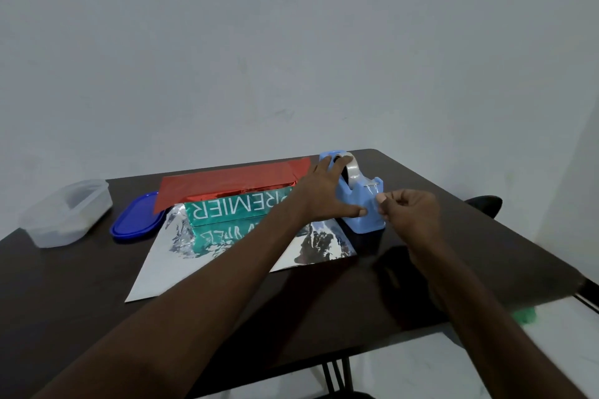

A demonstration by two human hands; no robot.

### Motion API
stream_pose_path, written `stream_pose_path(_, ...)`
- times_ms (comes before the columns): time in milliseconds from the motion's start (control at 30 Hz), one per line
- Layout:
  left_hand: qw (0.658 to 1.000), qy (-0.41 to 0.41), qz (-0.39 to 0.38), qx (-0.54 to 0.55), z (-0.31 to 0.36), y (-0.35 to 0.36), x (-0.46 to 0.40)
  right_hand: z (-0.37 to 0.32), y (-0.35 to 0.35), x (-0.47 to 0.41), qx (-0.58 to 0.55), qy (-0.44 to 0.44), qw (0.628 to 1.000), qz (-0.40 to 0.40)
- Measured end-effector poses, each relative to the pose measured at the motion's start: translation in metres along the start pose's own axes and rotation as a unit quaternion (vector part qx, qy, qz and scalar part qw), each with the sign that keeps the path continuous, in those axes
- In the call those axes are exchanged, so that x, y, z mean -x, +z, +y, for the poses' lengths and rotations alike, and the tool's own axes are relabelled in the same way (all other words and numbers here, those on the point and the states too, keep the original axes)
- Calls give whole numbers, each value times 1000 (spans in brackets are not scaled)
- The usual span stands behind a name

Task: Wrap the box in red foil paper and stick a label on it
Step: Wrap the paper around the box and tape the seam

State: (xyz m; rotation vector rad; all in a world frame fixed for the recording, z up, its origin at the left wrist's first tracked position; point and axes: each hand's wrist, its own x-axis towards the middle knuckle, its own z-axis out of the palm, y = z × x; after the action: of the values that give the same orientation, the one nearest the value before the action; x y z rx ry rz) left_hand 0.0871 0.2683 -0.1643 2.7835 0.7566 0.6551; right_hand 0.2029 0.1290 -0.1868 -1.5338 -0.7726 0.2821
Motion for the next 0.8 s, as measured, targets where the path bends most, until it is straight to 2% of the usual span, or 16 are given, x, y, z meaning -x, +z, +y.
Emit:
stream_pose_path(133,1000,1,-5,-10,-1,1,1,8,10,2,-1,6,1000,31)
stream_pose_path(367,1000,21,18,2,-6,-2,10,13,6,11,35,13,999,22)
stream_pose_path(467,996,18,87,18,-16,-12,16,8,10,22,34,-18,999,-5)
stream_pose_path(600,982,-20,186,-41,-45,-42,34,-12,29,33,37,-88,994,-47)
stream_pose_path(700,976,-76,194,-61,-79,-63,55,-30,55,33,42,-124,985,-108)
stream_pose_path(800,977,-116,171,-59,-105,-82,79,-47,93,24,58,-156,973,-159)
